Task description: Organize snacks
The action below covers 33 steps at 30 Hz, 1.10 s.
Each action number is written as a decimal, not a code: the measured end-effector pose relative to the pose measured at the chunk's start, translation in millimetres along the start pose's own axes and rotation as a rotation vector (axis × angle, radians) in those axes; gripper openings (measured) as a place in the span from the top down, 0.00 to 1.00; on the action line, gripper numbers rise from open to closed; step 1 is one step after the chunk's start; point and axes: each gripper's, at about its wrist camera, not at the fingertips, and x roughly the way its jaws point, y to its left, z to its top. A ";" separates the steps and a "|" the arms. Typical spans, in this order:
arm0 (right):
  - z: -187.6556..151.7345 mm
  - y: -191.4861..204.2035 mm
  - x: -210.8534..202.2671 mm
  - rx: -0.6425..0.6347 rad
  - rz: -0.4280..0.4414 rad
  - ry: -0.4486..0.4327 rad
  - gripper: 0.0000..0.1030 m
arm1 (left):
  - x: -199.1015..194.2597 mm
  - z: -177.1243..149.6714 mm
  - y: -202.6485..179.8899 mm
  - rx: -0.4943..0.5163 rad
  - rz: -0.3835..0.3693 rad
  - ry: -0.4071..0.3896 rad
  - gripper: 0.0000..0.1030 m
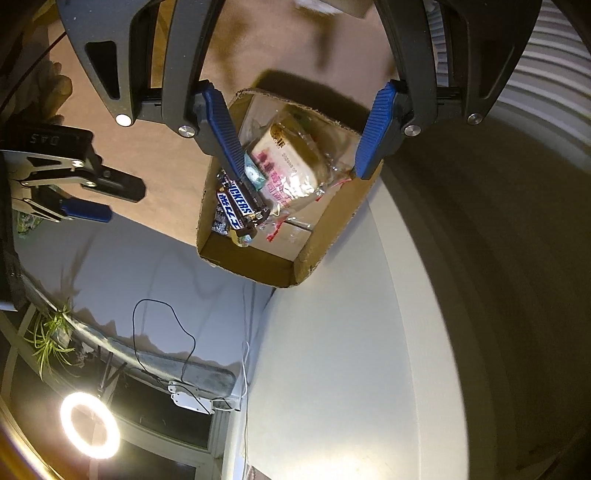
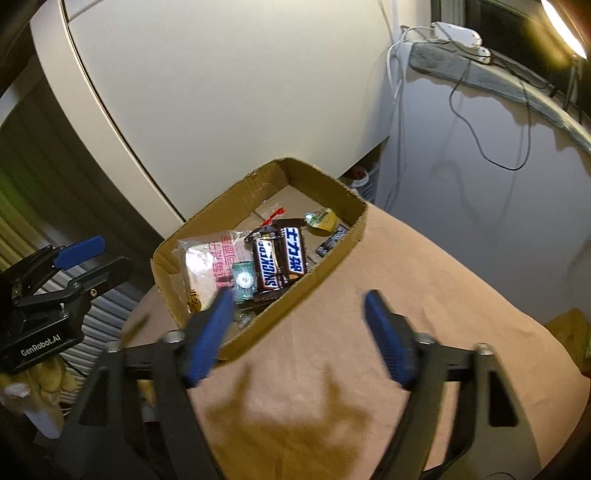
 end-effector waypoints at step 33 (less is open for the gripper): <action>-15.5 -0.6 -18.9 0.026 -0.030 -0.027 0.18 | -17.0 -5.1 -7.2 -0.015 0.013 -0.017 0.39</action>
